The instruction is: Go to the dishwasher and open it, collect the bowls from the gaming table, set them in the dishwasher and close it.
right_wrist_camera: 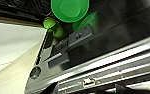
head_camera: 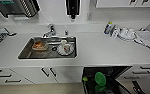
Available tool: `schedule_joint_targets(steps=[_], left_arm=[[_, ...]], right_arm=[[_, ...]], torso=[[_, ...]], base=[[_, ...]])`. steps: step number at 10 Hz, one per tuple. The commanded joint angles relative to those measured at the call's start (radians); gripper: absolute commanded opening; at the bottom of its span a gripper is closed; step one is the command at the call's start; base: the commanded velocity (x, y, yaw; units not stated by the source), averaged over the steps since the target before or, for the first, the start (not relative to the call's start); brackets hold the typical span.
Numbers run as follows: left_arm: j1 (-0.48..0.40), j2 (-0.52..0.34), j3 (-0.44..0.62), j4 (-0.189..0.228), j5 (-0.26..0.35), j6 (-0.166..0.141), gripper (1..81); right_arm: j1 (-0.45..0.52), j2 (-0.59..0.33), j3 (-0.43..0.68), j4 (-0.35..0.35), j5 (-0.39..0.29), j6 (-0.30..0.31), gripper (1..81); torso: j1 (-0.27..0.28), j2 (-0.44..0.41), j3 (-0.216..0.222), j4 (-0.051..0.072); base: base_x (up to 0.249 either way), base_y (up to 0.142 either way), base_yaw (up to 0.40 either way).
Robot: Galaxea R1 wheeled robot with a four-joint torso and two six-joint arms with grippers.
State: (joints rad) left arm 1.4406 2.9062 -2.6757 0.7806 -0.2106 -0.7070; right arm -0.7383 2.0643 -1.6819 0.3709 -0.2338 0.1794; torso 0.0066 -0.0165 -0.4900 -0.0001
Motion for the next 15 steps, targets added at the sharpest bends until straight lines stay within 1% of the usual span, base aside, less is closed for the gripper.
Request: schedule_joint_targets(steps=[1, 4, 6, 7, 9, 10, 15], left_arm=[[0.013, -0.002, -0.056, -0.032, 0.043, -0.002, 81.1], [0.008, 0.002, -0.073, -0.037, 0.043, -0.002, 81.1], [0.004, 0.004, -0.079, -0.037, 0.043, -0.002, 81.1], [0.002, 0.002, -0.079, -0.035, 0.043, -0.002, 81.1], [-0.002, 0.002, -0.085, -0.037, 0.043, -0.003, 81.1], [-0.006, 0.002, -0.09, -0.037, 0.043, -0.003, 81.1], [-0.01, 0.004, -0.092, -0.037, 0.043, -0.002, 81.1]], right_arm=[[-0.066, -0.045, 0.03, 0.007, -0.025, -0.012, 81.1], [-0.169, -0.024, 0.025, 0.005, 0.021, -0.04, 81.1], [-0.255, 0.01, 0.001, 0.0, 0.07, -0.054, 81.1], [-0.293, 0.033, -0.017, -0.007, 0.091, -0.055, 81.1], [-0.339, 0.07, -0.048, -0.013, 0.111, -0.061, 81.1], [-0.362, 0.09, -0.059, -0.021, 0.125, -0.067, 81.1], [-0.467, 0.24, -0.185, -0.089, 0.14, -0.067, 81.1]], torso=[[0.0, 0.0, 0.0, 0.0], [0.0, 0.0, 0.0, 0.0], [0.0, 0.0, 0.0, 0.0], [0.064, -0.1, 0.0, 0.0], [0.073, -0.116, 0.0, 0.0], [0.09, -0.144, 0.0, 0.0], [0.202, -0.326, 0.001, 0.0]], base=[[0.0, 0.0, 0.0], [0.0, 0.0, 0.0], [0.0, 0.0, 0.0], [0.0, 0.0, 0.0], [0.0, 0.0, 0.0], [0.0, 0.0, 0.0], [0.0, 0.0, 0.0]])
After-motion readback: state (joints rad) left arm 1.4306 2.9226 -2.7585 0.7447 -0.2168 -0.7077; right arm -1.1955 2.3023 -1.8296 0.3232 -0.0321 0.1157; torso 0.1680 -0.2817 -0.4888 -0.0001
